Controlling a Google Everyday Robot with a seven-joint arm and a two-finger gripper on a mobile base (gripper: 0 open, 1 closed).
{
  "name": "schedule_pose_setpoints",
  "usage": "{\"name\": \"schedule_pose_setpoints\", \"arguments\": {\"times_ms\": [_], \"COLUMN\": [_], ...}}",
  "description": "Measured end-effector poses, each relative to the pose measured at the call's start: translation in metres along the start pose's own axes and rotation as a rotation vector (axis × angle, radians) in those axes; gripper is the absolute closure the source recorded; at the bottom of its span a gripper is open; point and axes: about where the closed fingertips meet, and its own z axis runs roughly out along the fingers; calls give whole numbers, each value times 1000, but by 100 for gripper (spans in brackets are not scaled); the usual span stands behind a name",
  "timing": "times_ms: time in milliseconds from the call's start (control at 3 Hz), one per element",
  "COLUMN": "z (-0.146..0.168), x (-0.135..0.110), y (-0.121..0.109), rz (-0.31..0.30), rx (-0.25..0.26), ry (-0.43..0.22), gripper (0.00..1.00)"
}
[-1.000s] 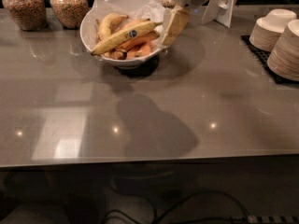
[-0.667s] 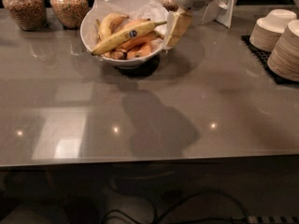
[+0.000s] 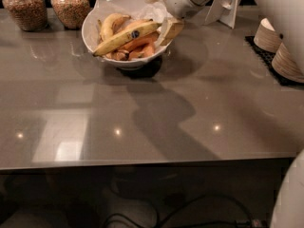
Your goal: Pick banana from white bowl
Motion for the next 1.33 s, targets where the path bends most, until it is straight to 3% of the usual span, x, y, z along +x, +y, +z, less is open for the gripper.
{"name": "schedule_pose_setpoints", "arguments": {"times_ms": [1333], "z": [83], "x": [2], "y": [-15], "rz": [-11], "rx": [-6], "ry": [-91], "gripper": [36]}}
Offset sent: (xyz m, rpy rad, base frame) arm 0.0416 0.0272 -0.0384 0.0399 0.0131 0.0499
